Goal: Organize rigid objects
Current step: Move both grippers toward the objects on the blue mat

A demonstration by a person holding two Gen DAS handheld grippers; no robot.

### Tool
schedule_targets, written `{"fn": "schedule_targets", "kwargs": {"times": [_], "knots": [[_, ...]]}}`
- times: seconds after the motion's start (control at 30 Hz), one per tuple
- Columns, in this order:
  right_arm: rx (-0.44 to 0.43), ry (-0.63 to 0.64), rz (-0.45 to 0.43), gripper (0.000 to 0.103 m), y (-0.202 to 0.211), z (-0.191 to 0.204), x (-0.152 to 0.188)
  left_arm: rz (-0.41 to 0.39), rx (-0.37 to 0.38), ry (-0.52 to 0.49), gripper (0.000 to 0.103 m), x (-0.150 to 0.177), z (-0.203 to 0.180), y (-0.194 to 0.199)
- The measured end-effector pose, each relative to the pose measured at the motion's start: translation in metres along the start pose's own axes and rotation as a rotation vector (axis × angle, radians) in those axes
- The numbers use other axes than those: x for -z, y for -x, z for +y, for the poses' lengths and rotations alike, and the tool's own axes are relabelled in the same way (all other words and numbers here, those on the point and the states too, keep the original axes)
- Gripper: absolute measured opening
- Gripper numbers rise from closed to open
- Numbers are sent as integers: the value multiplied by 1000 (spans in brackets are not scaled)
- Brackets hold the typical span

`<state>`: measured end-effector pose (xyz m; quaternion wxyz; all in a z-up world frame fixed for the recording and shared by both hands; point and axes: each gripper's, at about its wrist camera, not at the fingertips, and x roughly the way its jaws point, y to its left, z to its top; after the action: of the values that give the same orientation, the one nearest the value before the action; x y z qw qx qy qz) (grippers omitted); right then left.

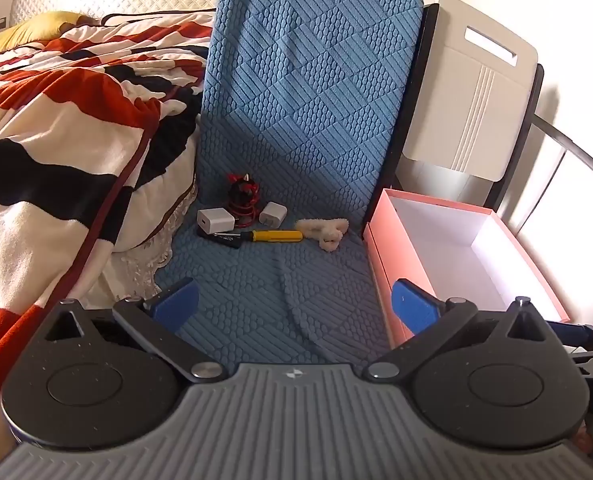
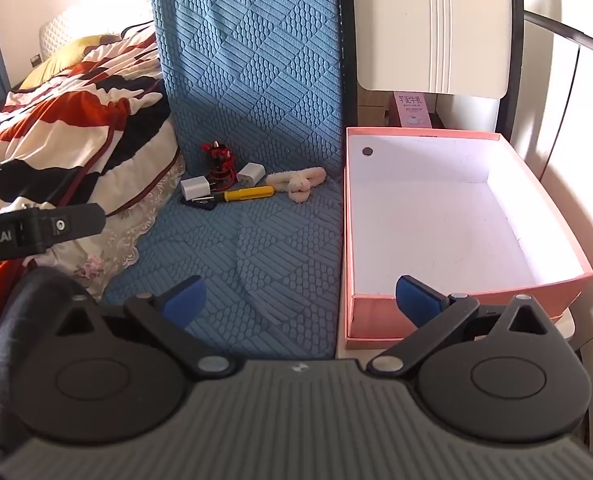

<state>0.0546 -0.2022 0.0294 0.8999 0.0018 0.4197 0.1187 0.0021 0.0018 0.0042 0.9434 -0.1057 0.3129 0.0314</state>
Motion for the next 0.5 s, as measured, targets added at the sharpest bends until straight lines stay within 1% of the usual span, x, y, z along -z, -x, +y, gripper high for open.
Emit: {"fn": "schedule_targets", "kwargs": {"times": [0.37,0.5], "knots": [[-10,6,3,103,-1,2,-2,-15,4,-4,103,-3,2,3],[-17,-20,20,103,-2,-1,-2,-14,2,-1,103,-3,2,4]]}}
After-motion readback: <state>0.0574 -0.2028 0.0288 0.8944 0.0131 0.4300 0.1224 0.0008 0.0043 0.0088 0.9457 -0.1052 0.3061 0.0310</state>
